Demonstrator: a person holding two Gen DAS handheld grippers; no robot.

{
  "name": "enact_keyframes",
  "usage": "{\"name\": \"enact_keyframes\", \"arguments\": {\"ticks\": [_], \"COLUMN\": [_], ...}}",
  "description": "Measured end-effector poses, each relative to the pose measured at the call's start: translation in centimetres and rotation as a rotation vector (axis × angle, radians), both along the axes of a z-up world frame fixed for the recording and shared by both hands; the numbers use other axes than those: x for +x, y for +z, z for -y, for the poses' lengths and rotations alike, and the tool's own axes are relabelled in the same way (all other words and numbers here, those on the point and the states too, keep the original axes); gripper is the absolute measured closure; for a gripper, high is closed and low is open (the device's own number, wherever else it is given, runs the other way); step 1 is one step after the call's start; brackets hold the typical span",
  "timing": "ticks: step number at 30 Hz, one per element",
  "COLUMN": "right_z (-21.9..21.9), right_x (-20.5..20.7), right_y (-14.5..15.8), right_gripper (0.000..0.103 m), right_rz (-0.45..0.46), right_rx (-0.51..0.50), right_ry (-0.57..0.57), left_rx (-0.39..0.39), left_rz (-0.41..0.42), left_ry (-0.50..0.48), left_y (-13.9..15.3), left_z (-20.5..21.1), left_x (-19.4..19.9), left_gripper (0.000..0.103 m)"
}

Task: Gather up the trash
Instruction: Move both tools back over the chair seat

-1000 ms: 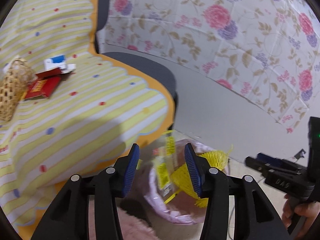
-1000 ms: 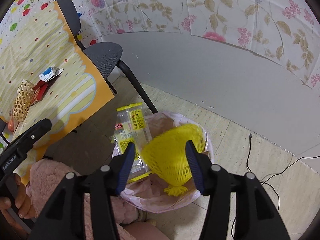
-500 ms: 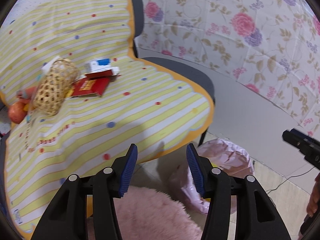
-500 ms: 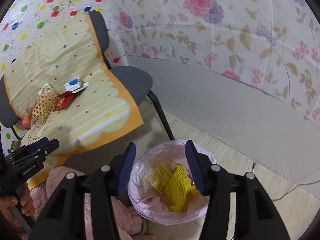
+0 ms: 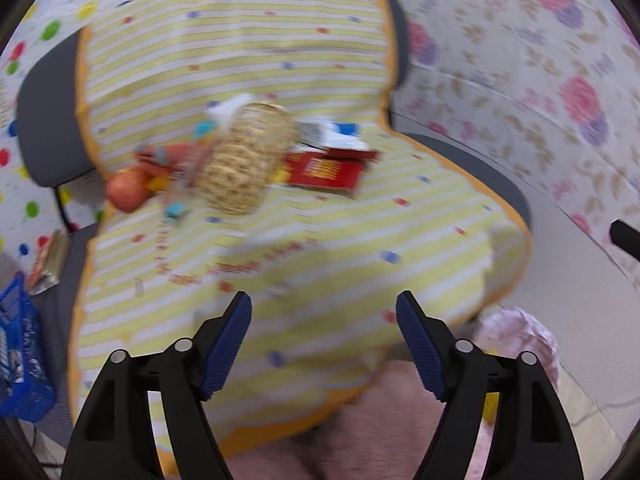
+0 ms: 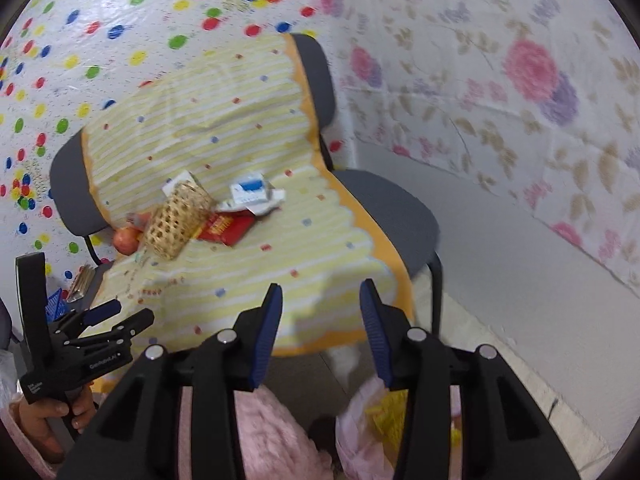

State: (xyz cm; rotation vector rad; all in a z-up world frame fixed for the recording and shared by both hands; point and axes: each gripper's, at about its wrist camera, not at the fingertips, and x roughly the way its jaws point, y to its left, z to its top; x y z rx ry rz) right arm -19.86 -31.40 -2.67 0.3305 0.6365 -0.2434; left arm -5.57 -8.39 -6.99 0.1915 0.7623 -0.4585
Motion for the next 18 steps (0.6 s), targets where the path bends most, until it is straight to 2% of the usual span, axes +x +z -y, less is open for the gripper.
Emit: {"name": "enact_keyframes", "arguments": {"ticks": [6, 10, 13, 18], "right_z": [-2.3, -4.2, -5.3, -6.5], "right_x": [5.8, 9.3, 12.0, 15.8], "right_y": [1.0, 1.3, 1.1, 0.1], "right_gripper": [0.062, 0.061, 0.055, 0.055], "right_rz": [0.006, 0.006, 0.002, -0.029], "right_rx": [-0.007, -0.059, -0.078, -0.065], "right_ry": [0.111, 0.152, 0.18, 0.22], "left_rx": [-0.002, 0.013, 0.026, 0.04], "left_rz": [0.02, 0.018, 0.014, -0.03], "left_ry": [0.143, 0.214, 0.234, 0.24], "left_y": [1.0, 0.7, 0.2, -1.6], "left_z": [-4.4, -6.6, -7.7, -8.6], "left_x": [4.3, 7.3, 9.3, 12.8], "left_gripper": [0.024, 0.023, 0.023, 0.023]}}
